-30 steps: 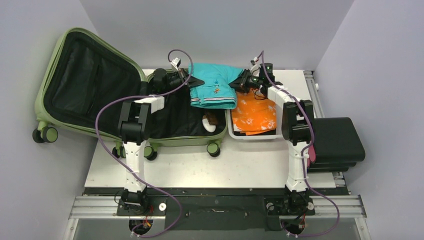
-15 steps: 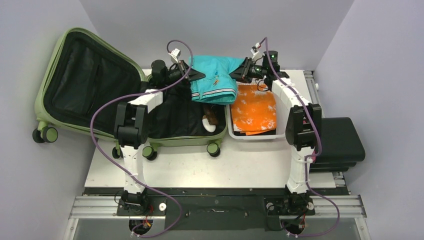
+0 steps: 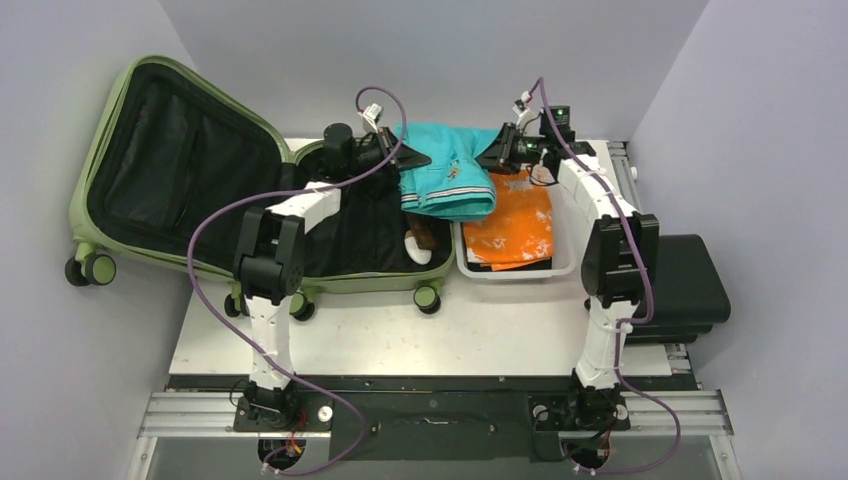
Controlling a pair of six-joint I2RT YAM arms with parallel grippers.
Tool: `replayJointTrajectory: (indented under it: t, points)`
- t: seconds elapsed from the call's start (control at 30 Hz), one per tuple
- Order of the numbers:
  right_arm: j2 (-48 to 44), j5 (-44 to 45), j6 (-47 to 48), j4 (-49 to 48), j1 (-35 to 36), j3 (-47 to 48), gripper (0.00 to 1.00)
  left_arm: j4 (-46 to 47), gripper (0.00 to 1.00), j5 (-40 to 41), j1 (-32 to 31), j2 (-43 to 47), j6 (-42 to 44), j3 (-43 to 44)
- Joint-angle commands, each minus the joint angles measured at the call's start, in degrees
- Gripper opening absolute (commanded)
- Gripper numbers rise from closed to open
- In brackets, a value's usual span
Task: Open, take out, and arrange the luggage
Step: Place the clothes in the bin.
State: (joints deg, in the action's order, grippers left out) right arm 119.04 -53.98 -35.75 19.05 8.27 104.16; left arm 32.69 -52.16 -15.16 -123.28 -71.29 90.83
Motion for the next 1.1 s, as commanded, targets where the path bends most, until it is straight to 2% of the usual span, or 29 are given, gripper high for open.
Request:
replayJointTrajectory:
  t: [0.0, 0.37, 0.73, 0.9, 1.07]
  points:
    - [-7.6, 0.2, 8.6, 6.1, -2.3, -2.3, 0.00, 2.6, 0.00, 0.7, -4.1, 6.7, -0.4, 0.1]
    - [-14.5, 2.7, 20.2, 16.4, -10.0, -9.5, 0.00, 0.9, 0.00, 0.9, -12.3, 6.0, -1.1, 0.5]
    - [-17.6, 7.0, 27.1, 20.1, -16.7, -14.5, 0.00, 1.4, 0.00, 1.9, -21.2, -3.2, -1.0, 2.7]
    - [-16.3, 7.8, 27.7, 19.6, -18.4, -14.3, 0.00, 1.4, 0.00, 2.1, -21.8, -7.0, 0.1, 4.0]
    - [-12.2, 9.3, 30.0, 20.7, -18.4, -12.7, 0.00, -3.7, 0.00, 2.3, -20.6, -8.9, 5.2, 6.8]
